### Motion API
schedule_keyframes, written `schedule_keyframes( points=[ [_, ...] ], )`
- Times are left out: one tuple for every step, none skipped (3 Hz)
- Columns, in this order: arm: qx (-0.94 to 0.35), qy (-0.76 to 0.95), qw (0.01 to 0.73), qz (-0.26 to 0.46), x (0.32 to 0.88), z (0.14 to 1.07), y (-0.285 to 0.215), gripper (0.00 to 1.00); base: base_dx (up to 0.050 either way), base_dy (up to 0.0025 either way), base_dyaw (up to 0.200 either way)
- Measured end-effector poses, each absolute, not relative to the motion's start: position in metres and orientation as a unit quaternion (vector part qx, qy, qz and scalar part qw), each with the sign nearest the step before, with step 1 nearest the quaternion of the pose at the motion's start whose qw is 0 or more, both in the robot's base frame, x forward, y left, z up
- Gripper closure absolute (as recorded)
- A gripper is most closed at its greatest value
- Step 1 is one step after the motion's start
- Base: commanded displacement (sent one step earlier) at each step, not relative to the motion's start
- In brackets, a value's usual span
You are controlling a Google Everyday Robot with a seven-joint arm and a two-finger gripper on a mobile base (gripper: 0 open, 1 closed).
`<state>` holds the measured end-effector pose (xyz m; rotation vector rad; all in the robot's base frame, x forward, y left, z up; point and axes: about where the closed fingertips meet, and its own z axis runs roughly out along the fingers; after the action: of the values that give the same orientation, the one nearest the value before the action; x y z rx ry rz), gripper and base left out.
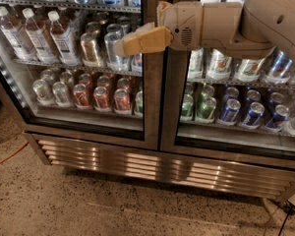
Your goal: Open left fridge door
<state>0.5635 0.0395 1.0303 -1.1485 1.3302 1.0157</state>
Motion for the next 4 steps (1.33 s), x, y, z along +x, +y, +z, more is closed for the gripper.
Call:
schedule_keyframes(
  points=[
    [-0.481,0.557,0.528,0.425,0.5634,1.0303,0.0395,0.19,0.0,0.0,0.0],
    [-0.481,0.557,0.528,0.425,0.5634,1.0303,0.0396,0.42,0.0,0.0,0.0],
    [-0.481,0.557,0.528,0.425,0.5634,1.0303,0.0396,0.64,0.0,0.0,0.0],
    [-0.481,0.557,0.528,0.425,0.5634,1.0304,0.0396,1.0,-0.041,0.00233,-0.114]
  ],
)
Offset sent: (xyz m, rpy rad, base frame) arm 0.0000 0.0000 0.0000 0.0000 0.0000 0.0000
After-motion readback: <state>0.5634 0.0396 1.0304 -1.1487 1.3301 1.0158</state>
